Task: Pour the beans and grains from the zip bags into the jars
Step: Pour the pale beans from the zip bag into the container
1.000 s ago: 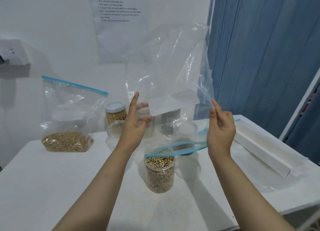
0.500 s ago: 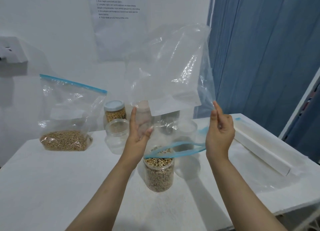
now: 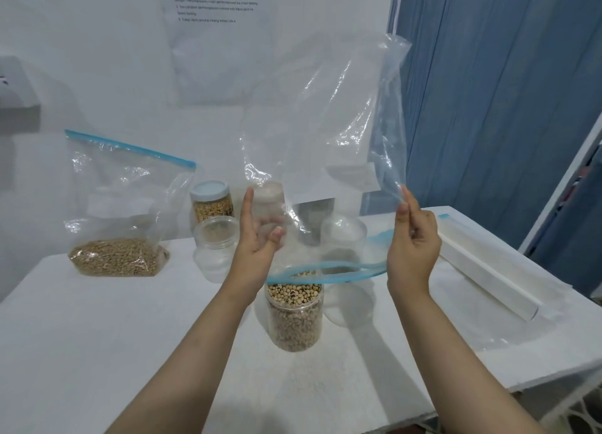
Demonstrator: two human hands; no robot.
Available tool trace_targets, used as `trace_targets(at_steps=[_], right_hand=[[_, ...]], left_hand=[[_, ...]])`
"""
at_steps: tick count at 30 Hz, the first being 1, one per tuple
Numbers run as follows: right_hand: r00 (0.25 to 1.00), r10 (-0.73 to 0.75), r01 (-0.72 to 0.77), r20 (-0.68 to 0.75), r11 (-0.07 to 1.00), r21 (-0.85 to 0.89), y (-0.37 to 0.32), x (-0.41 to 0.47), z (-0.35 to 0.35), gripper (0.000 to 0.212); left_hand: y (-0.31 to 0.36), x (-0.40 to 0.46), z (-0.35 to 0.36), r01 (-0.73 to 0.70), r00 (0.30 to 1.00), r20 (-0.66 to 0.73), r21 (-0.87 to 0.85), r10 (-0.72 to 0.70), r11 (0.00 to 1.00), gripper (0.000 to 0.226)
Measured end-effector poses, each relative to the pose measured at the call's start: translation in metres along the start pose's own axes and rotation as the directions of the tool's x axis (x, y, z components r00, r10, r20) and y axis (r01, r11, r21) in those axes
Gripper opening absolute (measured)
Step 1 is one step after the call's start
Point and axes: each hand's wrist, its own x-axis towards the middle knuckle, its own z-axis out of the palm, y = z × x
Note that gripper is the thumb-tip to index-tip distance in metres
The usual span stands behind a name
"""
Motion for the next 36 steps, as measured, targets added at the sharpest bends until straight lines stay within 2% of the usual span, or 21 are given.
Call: trace_targets(at_steps=[7,14,18,22,29,36], right_hand=[[1.0,-0.003,0.003,0.011,1.0,0.001,0.001,-0.002,0.0,0.026],[1.0,0.003,-0.003,0.021,1.0,-0.002,0.003,-0.011,-0.004,0.027],[1.0,0.003,-0.003,0.005,1.0,-0.019,0.005,-0.01,-0.007,0.027],[1.0,-0.001,0.002,0.022,1.0,-0.027,0.004,-0.013,-0.008,0.026],[0.997,-0.018,0.024,0.082,0.997,-0.068,0.005,-0.019,-0.015,0.028],[0.977,-0.056,0.101,0.206,0.972,-0.213,0.008,-0.015,-0.023,0.04]], left_hand=[[-0.001,-0.006,-0.003,0.01,0.998,0.065,0.064,-0.014,0.998,0.073],[-0.012,-0.035,-0.022,0.106,0.978,0.152,0.214,-0.141,0.971,0.083],[-0.022,-0.045,-0.033,0.104,0.976,0.158,0.268,-0.15,0.958,0.084],[-0.02,-0.046,-0.033,0.036,0.986,0.138,0.397,-0.098,0.917,0.083],[-0.02,-0.043,-0.021,-0.014,0.999,0.039,0.38,-0.001,0.925,0.072],[-0.033,-0.035,-0.016,-0.116,0.993,0.078,0.416,0.091,0.902,0.054]])
